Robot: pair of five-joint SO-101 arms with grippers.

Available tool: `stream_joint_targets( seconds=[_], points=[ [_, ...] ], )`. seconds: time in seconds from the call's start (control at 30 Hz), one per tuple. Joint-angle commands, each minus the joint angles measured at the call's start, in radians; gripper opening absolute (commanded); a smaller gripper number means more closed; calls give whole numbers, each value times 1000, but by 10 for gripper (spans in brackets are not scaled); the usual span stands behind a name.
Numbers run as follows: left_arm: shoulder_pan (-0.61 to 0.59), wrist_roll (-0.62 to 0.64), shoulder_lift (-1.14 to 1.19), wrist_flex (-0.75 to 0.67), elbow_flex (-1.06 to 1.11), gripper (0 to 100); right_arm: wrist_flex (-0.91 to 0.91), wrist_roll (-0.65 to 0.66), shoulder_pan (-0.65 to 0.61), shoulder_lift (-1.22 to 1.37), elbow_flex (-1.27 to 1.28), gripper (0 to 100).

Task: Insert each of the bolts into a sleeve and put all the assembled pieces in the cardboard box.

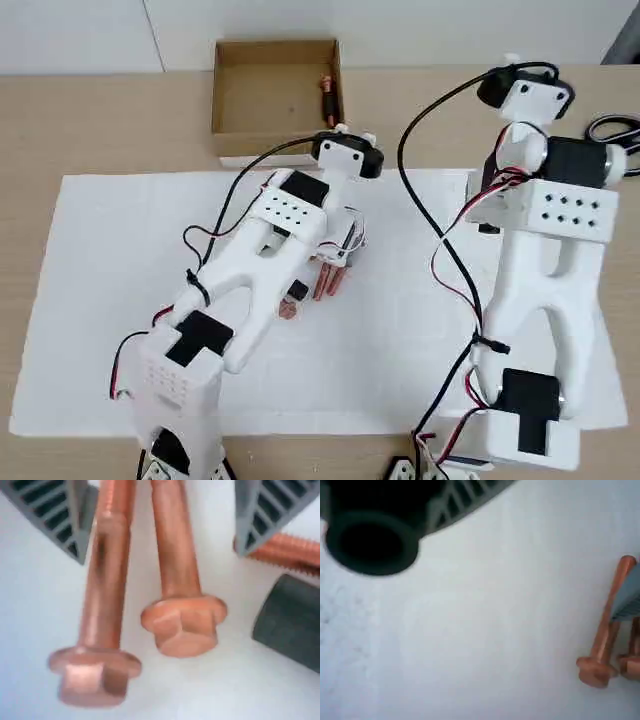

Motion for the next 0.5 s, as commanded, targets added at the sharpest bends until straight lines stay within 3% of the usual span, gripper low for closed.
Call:
stream_joint_targets(
  seconds=[0.0,0.47],
  points=[
    [-9,6,-12,-14,-45,185,-2,8,8,-51,-5,3],
    [-29,6,-9,-38,-41,185,-2,8,8,-50,-5,3]
  ],
)
